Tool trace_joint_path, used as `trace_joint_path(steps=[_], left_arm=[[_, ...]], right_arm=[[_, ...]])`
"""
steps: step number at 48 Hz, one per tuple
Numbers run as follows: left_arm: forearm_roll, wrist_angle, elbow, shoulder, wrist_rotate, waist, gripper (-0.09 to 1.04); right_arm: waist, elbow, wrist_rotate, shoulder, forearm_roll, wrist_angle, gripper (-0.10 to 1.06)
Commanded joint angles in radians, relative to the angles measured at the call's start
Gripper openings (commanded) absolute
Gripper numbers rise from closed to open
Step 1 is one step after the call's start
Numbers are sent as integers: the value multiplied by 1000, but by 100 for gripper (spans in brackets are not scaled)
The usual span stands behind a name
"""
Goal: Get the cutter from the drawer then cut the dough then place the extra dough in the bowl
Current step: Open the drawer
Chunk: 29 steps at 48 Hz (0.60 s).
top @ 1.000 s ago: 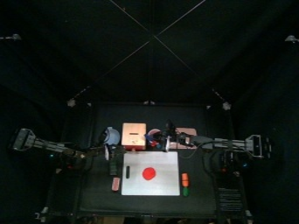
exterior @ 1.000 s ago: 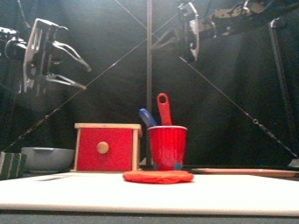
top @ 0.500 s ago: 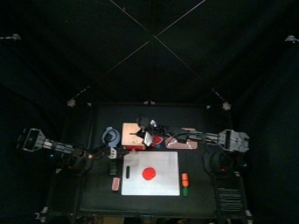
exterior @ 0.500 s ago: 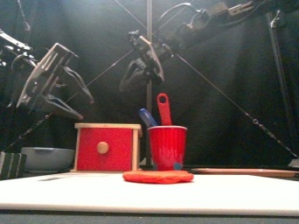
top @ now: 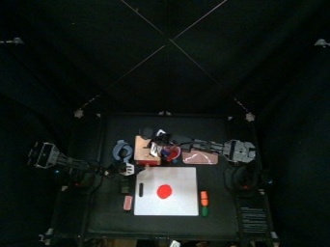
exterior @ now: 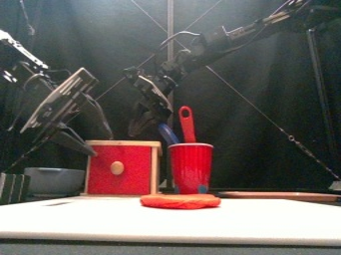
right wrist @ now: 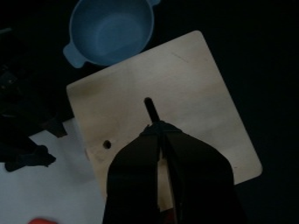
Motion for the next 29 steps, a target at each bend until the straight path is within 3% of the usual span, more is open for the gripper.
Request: trace_joint_path(steps=[1,29], left_arm=[[0,-8,-41,40,2,25,81],[-20,14,-107,135,0,67,80]], right_arm=[[-15,-34,-2,-18,-2,6,5],[-28,-41,-3,12,-32,67,5]])
